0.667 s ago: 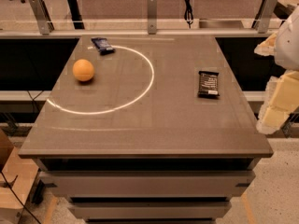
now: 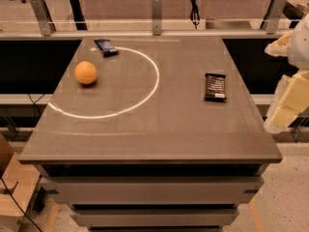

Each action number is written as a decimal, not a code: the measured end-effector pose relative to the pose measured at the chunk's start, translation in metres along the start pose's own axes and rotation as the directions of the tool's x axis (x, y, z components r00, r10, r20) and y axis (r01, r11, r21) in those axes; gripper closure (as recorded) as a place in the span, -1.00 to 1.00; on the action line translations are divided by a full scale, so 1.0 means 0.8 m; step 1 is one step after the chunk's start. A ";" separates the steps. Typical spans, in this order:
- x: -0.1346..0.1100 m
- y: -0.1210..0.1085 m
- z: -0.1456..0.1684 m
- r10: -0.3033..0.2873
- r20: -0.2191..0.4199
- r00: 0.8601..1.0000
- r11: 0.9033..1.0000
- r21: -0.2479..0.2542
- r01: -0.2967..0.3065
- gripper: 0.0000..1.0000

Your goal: Move rxbar chocolate near orange

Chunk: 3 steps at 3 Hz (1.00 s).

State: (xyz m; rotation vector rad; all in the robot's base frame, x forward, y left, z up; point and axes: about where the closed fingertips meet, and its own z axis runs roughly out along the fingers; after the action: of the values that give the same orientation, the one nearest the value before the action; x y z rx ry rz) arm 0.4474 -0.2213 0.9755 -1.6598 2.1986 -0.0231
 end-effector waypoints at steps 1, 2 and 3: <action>0.004 -0.028 0.013 0.035 0.186 0.982 0.999 -0.006 -0.035 -1.00; -0.006 -0.058 0.021 0.055 0.337 0.940 0.998 -0.014 -0.053 -1.00; -0.006 -0.058 0.021 0.055 0.336 0.940 0.999 -0.014 -0.053 -1.00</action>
Offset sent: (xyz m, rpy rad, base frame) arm 0.0792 -0.0200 0.0023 0.4973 -0.1464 0.0371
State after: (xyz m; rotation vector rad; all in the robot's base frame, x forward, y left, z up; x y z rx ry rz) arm 0.4965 -0.2268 0.9722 -1.4777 1.9818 0.2621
